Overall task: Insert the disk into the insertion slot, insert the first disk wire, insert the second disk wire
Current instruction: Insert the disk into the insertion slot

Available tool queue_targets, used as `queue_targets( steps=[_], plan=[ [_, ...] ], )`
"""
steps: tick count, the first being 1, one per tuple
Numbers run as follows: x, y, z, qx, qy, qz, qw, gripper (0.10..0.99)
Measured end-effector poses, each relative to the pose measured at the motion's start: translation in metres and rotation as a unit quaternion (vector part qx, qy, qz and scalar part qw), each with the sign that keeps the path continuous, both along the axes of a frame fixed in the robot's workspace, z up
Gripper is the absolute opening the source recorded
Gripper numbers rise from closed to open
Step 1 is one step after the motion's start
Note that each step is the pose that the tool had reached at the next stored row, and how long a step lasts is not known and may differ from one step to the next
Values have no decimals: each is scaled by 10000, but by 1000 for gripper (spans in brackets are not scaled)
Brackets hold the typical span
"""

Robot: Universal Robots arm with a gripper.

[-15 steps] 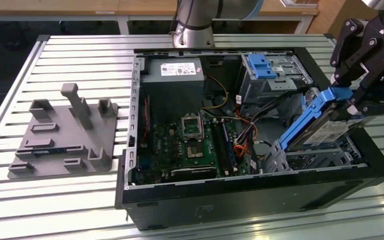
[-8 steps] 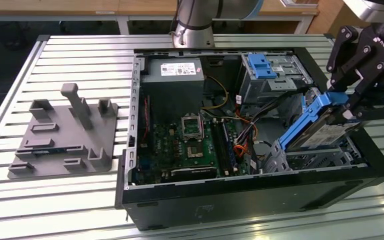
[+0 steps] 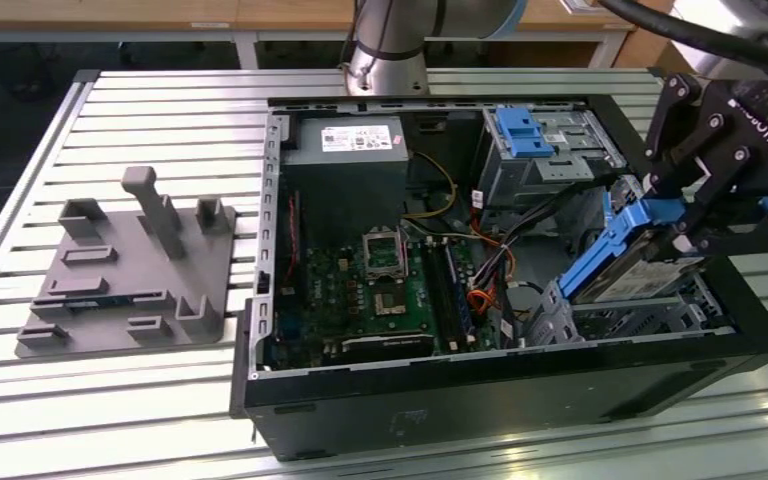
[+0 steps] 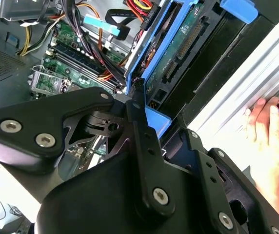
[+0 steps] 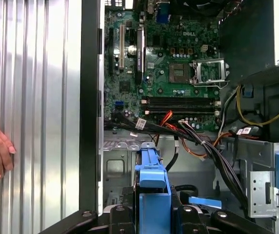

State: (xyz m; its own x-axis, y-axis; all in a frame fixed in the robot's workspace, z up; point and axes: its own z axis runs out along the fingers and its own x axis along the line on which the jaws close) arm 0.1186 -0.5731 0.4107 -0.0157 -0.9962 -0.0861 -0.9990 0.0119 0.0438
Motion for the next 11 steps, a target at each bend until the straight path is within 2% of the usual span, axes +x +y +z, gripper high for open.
queue_targets(
  steps=[6, 9, 10, 11],
  plan=[
    [0, -1, -108, 2, 0, 1, 10000, 365],
    [0, -1, -121, 2, 0, 2, 10000, 376],
    [0, -1, -121, 2, 0, 2, 10000, 431],
    [1, -1, -121, 2, 0, 2, 10000, 431]
  ],
)
